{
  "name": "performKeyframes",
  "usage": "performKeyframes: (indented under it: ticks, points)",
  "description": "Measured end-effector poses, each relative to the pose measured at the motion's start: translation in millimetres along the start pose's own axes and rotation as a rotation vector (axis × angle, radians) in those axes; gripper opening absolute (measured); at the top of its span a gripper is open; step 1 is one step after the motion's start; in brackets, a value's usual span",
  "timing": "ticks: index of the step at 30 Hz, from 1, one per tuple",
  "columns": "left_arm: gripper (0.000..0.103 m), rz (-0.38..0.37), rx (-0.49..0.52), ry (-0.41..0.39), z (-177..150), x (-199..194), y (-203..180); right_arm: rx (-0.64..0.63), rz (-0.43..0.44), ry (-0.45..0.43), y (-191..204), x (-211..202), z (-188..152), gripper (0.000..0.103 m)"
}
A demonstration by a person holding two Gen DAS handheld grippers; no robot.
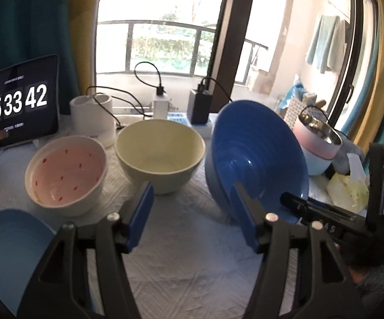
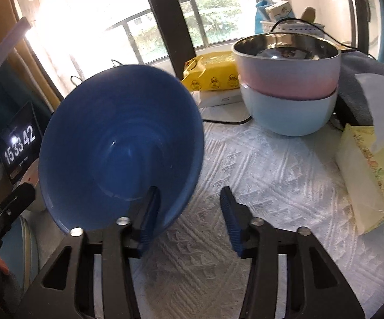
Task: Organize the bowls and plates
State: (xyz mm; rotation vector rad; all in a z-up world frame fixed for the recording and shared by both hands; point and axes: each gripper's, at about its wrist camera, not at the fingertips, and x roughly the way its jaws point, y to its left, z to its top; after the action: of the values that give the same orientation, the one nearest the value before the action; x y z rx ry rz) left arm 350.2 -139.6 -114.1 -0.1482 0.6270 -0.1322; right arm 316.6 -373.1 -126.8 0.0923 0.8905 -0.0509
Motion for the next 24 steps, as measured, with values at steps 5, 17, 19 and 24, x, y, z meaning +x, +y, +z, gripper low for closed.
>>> performKeyframes:
  ticks: [5,17,19,24]
  points:
    - [0.063,0.013,0.062,0.040,-1.6,16.0,-12.8,-0.024,0.014,0.044,2.5,9.7,-6.6,0.022]
    - [0.020,0.033,0.139,0.106,-12.8,37.0,-21.3,-0.067,0.046,-0.010,12.2,-3.9,-8.6,0.013]
    - [0.016,0.037,0.143,0.103,-12.9,35.3,-20.8,-0.077,0.038,-0.017,12.7,-6.3,-8.5,0.013]
    - [0.016,0.029,0.137,0.102,-13.9,28.0,-18.6,-0.094,0.026,-0.037,19.6,-16.9,-7.8,0.013]
